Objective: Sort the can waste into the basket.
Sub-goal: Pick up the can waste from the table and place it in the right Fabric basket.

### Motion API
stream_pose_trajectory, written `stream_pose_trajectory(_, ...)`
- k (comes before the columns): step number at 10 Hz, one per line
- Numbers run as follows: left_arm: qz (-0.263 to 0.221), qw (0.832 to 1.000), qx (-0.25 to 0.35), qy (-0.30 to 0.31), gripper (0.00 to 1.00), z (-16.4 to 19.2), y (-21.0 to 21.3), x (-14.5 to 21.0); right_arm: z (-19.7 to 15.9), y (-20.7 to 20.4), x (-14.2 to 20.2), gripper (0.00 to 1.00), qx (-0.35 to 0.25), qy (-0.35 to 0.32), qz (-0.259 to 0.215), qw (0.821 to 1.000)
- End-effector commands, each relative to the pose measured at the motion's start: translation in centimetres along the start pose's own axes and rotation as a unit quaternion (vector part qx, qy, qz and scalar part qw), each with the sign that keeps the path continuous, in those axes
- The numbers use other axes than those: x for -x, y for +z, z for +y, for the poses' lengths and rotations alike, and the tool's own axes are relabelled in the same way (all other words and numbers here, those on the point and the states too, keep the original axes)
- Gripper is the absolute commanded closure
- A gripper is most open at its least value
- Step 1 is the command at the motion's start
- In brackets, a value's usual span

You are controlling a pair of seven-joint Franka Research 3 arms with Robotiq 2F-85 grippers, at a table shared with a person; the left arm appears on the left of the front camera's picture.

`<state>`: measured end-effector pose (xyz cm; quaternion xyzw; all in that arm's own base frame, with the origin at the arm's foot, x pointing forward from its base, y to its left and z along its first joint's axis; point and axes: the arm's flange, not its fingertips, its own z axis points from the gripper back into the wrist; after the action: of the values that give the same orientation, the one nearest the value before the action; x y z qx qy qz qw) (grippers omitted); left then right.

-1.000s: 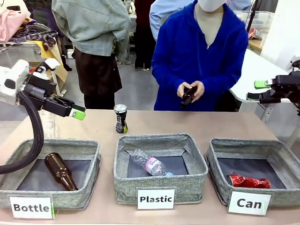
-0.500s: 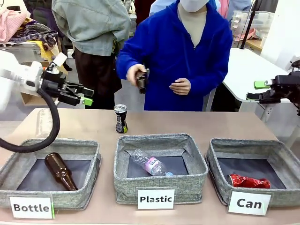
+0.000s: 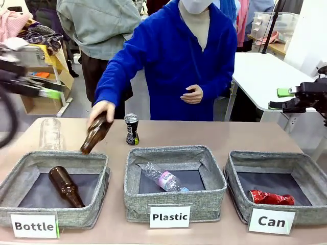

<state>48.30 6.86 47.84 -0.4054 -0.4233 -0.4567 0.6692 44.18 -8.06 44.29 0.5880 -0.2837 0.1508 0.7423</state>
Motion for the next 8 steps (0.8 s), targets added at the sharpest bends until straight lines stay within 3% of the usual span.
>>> stream_pose_trajectory(1, -0.037, 0.997, -0.066, 0.032, 0.0, -4.9, 8.8, 1.8, 0.1, 0.0, 0.3, 0.0, 0.007, 0.012, -0.002, 1.0)
stream_pose_trajectory(5, -0.094, 0.991, -0.094, 0.01, 0.0, -12.3, 14.4, 5.4, 0.1, 0.0, 0.3, 0.0, 0.007, 0.012, -0.002, 1.0)
stream_pose_trajectory(8, -0.117, 0.987, -0.111, 0.025, 0.0, -14.5, 15.8, 7.7, 0.1, 0.0, 0.3, 0.0, 0.007, 0.012, -0.002, 1.0)
